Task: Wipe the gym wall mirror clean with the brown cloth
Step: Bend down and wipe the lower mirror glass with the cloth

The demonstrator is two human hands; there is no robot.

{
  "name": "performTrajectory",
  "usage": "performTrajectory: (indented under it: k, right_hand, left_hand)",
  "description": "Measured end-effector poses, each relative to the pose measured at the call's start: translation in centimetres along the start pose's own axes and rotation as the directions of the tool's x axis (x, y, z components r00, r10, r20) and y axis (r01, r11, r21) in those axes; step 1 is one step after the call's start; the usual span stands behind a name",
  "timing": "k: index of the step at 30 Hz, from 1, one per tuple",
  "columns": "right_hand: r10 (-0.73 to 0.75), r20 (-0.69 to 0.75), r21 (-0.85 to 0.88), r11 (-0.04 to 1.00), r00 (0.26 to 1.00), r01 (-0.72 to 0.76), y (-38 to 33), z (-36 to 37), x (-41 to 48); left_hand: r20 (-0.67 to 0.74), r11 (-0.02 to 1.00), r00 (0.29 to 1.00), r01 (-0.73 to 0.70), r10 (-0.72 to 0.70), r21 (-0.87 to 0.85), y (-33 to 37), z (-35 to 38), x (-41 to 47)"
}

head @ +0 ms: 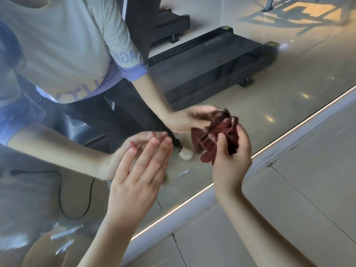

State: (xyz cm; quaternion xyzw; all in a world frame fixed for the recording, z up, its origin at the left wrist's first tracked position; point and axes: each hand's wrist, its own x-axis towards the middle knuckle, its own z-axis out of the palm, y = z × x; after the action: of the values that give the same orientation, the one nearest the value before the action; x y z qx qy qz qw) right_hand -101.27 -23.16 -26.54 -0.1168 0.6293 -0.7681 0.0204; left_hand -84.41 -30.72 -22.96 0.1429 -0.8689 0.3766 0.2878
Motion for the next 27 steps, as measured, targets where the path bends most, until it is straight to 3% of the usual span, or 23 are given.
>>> performTrajectory:
  k: [4, 9, 11, 13, 15, 16, 19, 20, 24, 27]
  right_hand:
    - [-0.251, 0.263, -0.118, 0.95, 0.932, 0.289, 0.7, -0.7, -2.6]
    - [-0.229, -0.005, -0.123, 0.966, 0.973, 0.227, 0.0, 0.1, 1.1]
    - [-0.314, 0.125, -0.149, 0.932, 0.941, 0.33, 0.4, 0.1, -0.9]
    - [-0.418, 0.328, -0.113, 0.873, 0.847, 0.475, 1.1, -0.6, -2.7]
    - [-0.454, 0.368, -0.115, 0.844, 0.812, 0.524, 1.7, -1.0, -2.2]
    - [-0.424, 0.318, -0.147, 0.862, 0.848, 0.486, 1.8, -1.0, -1.6]
    - [-0.136, 0.088, -0.198, 0.968, 0.987, 0.152, 1.5, -0.6, -0.8]
    - [-0.089, 0.085, -0.198, 0.975, 0.992, 0.105, 1.6, -0.5, -1.4]
    - [-0.15, 0.278, -0.171, 0.964, 0.949, 0.202, 1.7, -0.9, -2.8]
    - [0.015, 0.151, -0.154, 0.988, 0.988, 0.008, 2.8, -0.9, -2.2]
  left_hand:
    - [-0.004, 1.0, 1.0, -0.002, 0.002, 0.023, 0.0, 0.3, -0.2]
    - [-0.013, 0.999, 1.0, -0.003, 0.003, 0.035, 0.0, 0.4, -0.2]
    - [-0.019, 0.999, 1.0, -0.004, 0.005, 0.036, 0.0, 0.5, -0.2]
    - [-0.017, 0.999, 1.0, -0.001, 0.002, 0.04, 0.1, 0.6, -0.3]
    - [-0.01, 0.999, 1.0, 0.003, -0.002, 0.043, 0.1, 0.6, -0.4]
    - [-0.01, 0.999, 1.0, 0.001, -0.001, 0.047, 0.0, 0.6, -0.4]
    - [-0.015, 0.999, 1.0, -0.009, 0.01, 0.046, -0.2, 0.6, -0.4]
    - [-0.015, 0.999, 1.0, -0.013, 0.013, 0.043, -0.2, 0.6, -0.4]
    - [-0.012, 0.998, 1.0, -0.016, 0.017, 0.054, -0.1, 0.7, -0.8]
    - [0.0, 0.998, 1.0, -0.026, 0.026, 0.065, -0.1, 0.7, -1.1]
